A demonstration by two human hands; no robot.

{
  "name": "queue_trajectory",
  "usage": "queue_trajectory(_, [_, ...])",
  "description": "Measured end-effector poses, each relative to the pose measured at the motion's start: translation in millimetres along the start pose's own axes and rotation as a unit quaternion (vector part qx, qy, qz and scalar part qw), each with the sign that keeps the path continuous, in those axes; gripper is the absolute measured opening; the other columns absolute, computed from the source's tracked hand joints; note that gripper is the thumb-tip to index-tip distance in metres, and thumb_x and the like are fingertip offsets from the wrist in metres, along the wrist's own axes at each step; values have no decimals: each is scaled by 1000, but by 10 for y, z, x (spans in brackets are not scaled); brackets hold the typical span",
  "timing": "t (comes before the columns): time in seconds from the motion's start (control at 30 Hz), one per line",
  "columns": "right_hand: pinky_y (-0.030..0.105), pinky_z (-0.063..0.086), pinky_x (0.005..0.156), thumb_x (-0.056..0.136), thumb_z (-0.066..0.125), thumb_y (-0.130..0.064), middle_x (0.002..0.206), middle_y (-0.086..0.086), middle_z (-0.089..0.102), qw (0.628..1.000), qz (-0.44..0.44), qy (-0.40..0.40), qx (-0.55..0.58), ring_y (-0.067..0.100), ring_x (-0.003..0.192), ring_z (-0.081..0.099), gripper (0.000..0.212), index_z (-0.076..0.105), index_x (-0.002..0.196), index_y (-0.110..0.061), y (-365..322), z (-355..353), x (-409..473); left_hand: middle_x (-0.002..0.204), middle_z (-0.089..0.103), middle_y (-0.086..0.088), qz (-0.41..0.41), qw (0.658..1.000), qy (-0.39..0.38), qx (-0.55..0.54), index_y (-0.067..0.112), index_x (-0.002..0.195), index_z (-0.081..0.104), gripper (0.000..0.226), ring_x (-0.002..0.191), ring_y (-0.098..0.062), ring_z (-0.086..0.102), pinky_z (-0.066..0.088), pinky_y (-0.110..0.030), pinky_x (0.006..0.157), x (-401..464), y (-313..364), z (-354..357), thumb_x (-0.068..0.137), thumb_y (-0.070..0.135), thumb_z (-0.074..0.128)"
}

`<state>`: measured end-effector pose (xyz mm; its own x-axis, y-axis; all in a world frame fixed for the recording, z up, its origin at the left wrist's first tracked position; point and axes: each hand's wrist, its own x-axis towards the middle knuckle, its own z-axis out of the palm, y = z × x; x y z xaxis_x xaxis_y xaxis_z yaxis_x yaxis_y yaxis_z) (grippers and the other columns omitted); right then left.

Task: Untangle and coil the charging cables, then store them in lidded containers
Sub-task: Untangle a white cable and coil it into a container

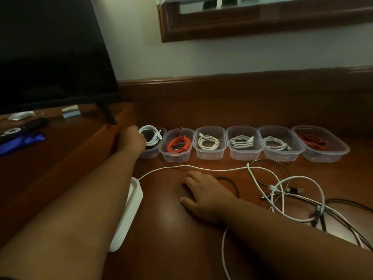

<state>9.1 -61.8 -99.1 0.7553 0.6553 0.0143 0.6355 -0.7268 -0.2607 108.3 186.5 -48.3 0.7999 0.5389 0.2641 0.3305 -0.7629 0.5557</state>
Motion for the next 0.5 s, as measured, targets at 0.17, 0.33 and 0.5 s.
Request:
queue_trajectory(0.17, [34,17,118,95,44,-55,159,2,25,1000,-8,14,-2,19,144,23,64,33,149,-22,66,78,40,120,64,-21,56,977,-57,196,5,121,63,31,108,-38,63,46,-37,70,54,69,-6,90,10,61])
queue_trajectory(0.33, [34,18,118,95,44,-56,157,1,26,1000,-14,14,0,18,143,24,64,34,149,-23,76,77,46,113,66,-18,70,953,-86,283,5,115,66,28,96,-33,66,52,-37,70,61,101,-28,89,13,63])
queue_trajectory(0.5, [34,15,118,95,44,-56,159,1,24,1000,-10,9,-2,18,145,21,65,31,150,-24,67,62,38,129,61,-13,125,959,-116,227,16,132,60,39,105,-28,61,54,-38,85,104,66,23,93,14,59])
